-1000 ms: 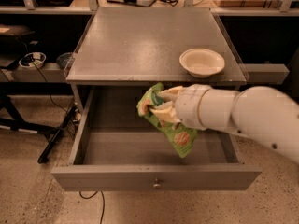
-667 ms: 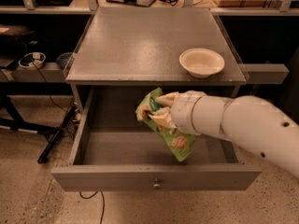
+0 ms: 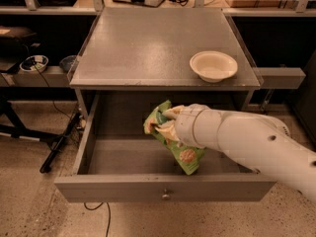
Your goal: Place green rice chip bag into top drawer
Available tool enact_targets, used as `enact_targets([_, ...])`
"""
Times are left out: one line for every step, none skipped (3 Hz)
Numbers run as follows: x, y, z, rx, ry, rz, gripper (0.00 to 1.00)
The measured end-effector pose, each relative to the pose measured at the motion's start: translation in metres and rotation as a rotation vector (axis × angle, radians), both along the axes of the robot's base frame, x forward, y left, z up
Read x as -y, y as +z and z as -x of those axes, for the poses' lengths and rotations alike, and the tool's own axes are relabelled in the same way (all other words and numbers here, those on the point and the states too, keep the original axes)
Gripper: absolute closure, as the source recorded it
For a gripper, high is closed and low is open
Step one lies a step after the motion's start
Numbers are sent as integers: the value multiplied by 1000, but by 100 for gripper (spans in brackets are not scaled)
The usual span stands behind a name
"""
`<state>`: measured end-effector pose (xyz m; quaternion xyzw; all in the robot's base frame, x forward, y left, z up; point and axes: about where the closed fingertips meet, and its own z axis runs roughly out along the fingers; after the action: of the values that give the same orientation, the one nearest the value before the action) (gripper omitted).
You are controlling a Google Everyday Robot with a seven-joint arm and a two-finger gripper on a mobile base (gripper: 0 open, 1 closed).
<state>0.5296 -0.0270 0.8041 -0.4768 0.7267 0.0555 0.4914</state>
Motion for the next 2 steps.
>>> enact_targets([-1,-16,-4,-23,1,22,100])
enact_targets([1,-33,-6,-54,-2,43,100])
